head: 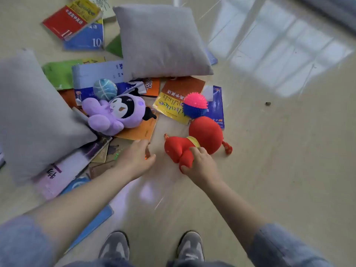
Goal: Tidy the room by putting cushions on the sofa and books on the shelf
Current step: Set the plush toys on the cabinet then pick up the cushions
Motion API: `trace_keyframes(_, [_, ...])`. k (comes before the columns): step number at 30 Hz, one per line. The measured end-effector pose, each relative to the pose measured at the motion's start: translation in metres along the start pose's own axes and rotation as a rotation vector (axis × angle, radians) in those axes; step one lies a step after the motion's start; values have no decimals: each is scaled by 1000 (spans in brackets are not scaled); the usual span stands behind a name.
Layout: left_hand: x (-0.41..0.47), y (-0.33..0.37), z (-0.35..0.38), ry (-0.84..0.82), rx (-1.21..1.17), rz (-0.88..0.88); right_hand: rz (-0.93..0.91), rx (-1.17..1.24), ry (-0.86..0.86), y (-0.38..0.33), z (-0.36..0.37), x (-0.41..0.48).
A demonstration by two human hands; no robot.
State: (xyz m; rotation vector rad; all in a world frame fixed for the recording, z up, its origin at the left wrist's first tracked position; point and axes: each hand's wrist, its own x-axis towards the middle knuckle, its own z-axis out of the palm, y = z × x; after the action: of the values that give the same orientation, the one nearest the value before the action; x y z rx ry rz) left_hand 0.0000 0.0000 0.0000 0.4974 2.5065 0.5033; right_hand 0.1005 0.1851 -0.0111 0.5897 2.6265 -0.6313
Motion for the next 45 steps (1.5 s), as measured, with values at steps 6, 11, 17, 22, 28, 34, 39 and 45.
trace_keyframes(6, [46, -19, 35, 56, 94, 189, -116, -80, 136, 27, 55, 28])
trace_keyframes(11, [54, -29, 47, 115, 181, 278, -123, -134, 239, 41, 76, 32])
trace_keyframes(17, [40, -44, 48, 164, 123, 282, -134, -143, 235, 46, 96, 28])
trace_keyframes(22, [39, -48, 39, 183, 136, 273, -161, -161, 261, 42, 97, 38])
trace_keyframes(28, [41, -59, 28, 224, 128, 220, -214, -21, 453, 28, 69, 47])
trace_keyframes(34, [63, -95, 4, 370, 244, 94, -213, 135, 638, 2, 30, 48])
trace_keyframes(39, [77, -127, -17, 435, 319, -43, -335, 166, 620, -26, 34, 49])
trace_keyframes(45, [79, -141, -17, 350, 225, -126, -355, 163, 546, -35, 43, 60])
